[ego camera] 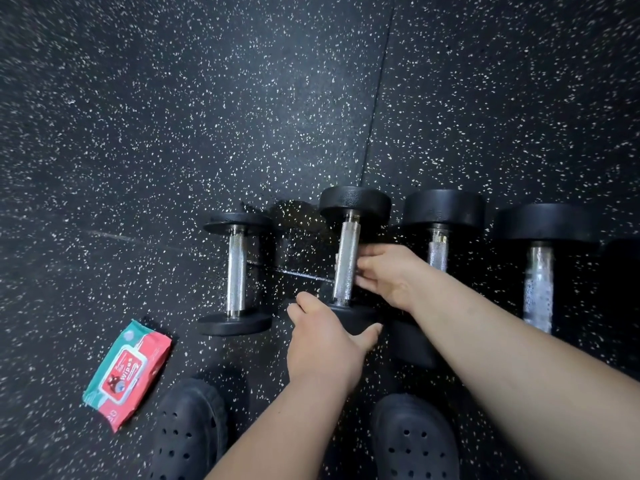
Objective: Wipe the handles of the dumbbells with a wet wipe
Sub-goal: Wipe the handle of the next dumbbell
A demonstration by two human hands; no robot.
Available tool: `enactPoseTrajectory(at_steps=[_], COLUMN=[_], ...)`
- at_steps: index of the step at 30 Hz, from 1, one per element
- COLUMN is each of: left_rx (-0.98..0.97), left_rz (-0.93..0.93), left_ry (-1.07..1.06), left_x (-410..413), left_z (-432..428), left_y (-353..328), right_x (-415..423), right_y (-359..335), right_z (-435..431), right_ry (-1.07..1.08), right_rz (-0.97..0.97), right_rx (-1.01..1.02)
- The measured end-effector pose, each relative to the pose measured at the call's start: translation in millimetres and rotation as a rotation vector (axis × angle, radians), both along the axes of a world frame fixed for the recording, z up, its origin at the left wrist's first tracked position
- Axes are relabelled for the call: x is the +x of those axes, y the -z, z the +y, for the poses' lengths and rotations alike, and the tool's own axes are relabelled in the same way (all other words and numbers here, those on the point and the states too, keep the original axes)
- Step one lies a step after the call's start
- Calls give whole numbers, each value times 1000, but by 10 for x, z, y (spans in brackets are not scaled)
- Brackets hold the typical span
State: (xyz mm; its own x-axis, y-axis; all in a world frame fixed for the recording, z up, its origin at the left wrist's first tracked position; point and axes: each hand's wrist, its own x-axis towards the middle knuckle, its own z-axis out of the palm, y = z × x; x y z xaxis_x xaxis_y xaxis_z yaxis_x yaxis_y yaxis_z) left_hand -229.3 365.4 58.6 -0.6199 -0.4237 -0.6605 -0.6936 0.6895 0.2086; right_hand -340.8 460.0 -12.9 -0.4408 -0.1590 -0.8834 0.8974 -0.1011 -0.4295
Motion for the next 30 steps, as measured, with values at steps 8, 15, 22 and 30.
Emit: enactPoseTrajectory(at_steps=[8,15,22,30], left_rx=[10,33,88,229], left_rz=[-20,-48,-94,-158], left_ry=[12,34,47,-1], left_x=[-7,-26,-50,-130], left_z=[-10,-33,-143,-354], left_y=[-8,-45,-58,-86], right_x=[-137,-136,-42,-87], right_y=[147,114,139,212], right_z=[3,76,84,3], right_ry=[0,-95,-231,-114], right_rz=[-30,-43,-15,33], right_rx=[-86,-172,-166,-170])
